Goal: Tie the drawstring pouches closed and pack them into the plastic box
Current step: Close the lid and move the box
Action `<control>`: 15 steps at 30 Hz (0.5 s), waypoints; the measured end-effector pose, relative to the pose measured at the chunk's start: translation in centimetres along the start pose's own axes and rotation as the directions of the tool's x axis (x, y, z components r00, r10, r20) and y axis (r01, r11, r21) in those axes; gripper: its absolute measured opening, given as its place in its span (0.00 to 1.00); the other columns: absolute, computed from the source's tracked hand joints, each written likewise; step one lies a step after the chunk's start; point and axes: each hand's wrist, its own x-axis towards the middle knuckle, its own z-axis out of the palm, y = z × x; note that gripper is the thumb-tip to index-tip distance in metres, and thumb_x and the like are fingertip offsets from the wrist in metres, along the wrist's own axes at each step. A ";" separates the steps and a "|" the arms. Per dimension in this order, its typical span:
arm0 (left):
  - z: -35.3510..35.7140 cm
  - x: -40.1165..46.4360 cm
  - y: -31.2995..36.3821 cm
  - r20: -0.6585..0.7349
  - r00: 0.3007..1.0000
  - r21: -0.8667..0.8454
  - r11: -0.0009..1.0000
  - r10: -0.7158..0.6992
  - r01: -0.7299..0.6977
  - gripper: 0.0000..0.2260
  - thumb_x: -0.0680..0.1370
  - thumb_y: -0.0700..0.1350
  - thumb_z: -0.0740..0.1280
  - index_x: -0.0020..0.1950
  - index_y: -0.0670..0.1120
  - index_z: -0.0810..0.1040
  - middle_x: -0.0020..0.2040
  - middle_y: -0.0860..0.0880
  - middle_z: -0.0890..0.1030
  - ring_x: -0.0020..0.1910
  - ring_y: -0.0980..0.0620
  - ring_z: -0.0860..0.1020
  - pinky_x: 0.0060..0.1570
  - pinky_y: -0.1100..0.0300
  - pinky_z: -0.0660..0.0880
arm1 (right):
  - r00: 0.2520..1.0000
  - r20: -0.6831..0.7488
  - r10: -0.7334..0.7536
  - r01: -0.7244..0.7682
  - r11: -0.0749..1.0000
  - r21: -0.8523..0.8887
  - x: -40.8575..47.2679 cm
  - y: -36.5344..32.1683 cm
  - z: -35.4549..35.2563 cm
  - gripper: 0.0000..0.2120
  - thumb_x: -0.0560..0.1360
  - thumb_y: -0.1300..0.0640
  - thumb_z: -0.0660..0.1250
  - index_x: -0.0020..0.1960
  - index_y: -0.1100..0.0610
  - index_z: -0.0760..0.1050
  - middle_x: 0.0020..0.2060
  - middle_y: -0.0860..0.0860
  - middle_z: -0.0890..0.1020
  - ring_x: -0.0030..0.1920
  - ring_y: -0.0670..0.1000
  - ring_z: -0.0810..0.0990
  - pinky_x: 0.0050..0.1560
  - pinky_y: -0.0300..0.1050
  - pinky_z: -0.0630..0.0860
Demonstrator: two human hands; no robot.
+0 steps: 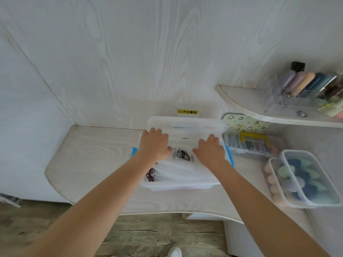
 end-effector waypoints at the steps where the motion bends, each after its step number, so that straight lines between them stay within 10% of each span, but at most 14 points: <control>1: -0.7 0.1 0.0 -0.095 0.995 -0.029 1.000 0.002 -0.005 0.17 0.77 0.53 0.59 0.60 0.45 0.73 0.56 0.47 0.75 0.58 0.46 0.71 0.57 0.53 0.66 | 0.993 -0.119 -0.021 0.023 1.000 0.015 0.0 -0.1 -0.8 0.14 0.80 0.53 0.53 0.61 0.59 0.70 0.60 0.57 0.69 0.60 0.56 0.69 0.51 0.48 0.68; 6: -2.0 2.1 -0.6 -0.375 0.927 -0.128 0.991 -0.018 -0.032 0.18 0.77 0.44 0.62 0.66 0.44 0.66 0.62 0.46 0.72 0.60 0.46 0.69 0.55 0.54 0.66 | 0.877 -0.473 -0.091 0.173 0.976 0.132 1.9 -0.1 -3.6 0.21 0.75 0.67 0.58 0.67 0.58 0.65 0.64 0.56 0.67 0.63 0.55 0.66 0.56 0.46 0.69; 11: -1.7 4.3 -1.7 -0.091 0.994 -0.104 0.993 0.051 -0.061 0.22 0.82 0.44 0.54 0.76 0.44 0.54 0.70 0.44 0.68 0.69 0.45 0.65 0.66 0.51 0.63 | 0.949 -0.235 -0.212 0.212 0.977 -0.026 4.1 0.8 -4.1 0.30 0.76 0.70 0.55 0.75 0.55 0.54 0.65 0.56 0.69 0.66 0.56 0.67 0.70 0.48 0.58; 15: -2.7 4.6 -2.3 -0.078 0.996 -0.146 0.988 0.046 -0.057 0.16 0.82 0.43 0.55 0.70 0.46 0.66 0.58 0.45 0.75 0.60 0.45 0.73 0.62 0.51 0.64 | 0.952 -0.192 -0.238 0.258 0.962 0.087 4.6 1.4 -4.7 0.23 0.78 0.68 0.53 0.70 0.53 0.65 0.58 0.56 0.73 0.59 0.56 0.71 0.53 0.45 0.69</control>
